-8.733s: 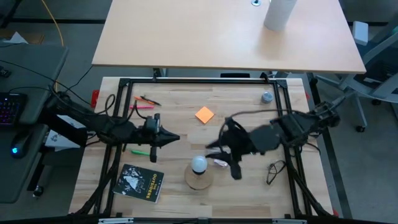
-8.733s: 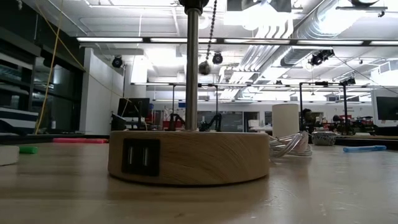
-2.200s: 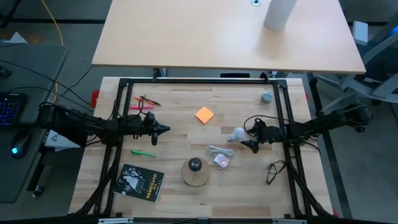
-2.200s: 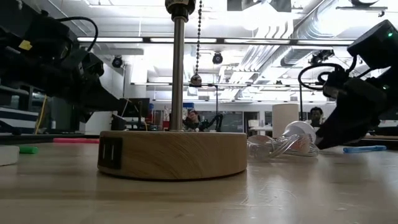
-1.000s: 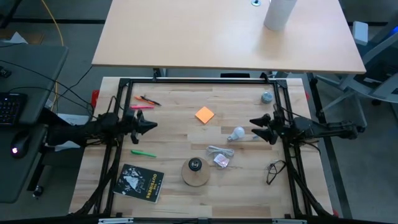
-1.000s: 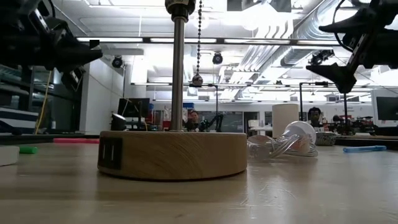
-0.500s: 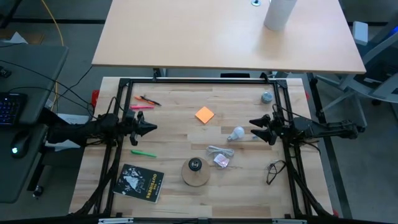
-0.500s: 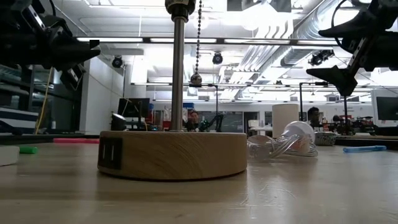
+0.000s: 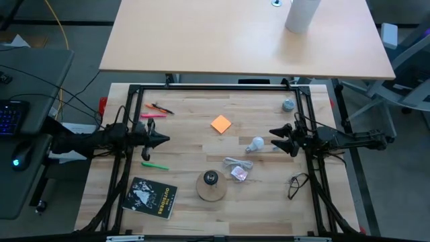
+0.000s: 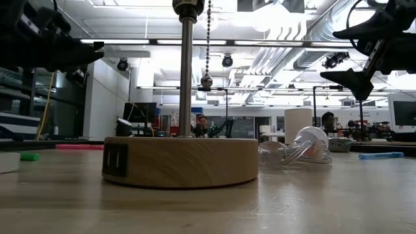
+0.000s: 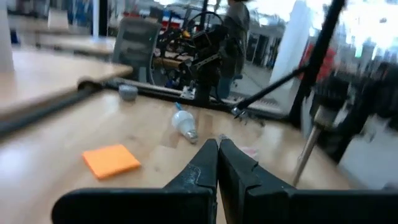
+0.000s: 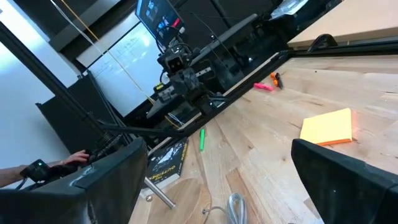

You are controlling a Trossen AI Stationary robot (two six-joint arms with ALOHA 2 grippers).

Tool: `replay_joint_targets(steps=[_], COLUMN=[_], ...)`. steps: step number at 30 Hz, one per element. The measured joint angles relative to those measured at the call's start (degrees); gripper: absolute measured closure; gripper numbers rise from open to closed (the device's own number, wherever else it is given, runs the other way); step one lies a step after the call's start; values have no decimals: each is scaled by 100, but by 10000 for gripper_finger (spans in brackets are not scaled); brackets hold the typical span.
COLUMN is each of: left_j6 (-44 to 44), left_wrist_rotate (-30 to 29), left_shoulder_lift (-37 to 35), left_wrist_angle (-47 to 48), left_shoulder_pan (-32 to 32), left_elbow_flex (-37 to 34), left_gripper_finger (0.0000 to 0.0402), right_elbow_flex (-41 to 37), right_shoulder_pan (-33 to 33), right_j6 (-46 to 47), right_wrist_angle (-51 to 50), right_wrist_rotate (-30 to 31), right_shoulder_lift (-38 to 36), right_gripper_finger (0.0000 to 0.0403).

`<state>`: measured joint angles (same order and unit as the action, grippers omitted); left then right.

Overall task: Screw lightbulb
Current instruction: Return to Home Position

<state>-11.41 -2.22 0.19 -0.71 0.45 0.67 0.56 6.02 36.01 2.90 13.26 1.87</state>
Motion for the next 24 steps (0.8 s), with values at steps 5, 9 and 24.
replay_joint_targets(steps=[5,9,24], left_j6=[1937,2353,1682], left_wrist_rotate=[4,6,15], left_shoulder_lift=[0,0,0], left_wrist_angle=[-1,-4,4], left_shoulder_pan=[-68,-59,65], left_elbow_flex=[0,0,0], left_gripper_finger=[401,401,401], right_elbow_flex=[0,0,0], right_shoulder_pan=[0,0,1], right_j6=[0,0,0], right_wrist_angle=[0,-2,-2], right_wrist_rotate=[1,1,1], right_shoulder_lift=[0,0,0], right_gripper_finger=[15,15,15])
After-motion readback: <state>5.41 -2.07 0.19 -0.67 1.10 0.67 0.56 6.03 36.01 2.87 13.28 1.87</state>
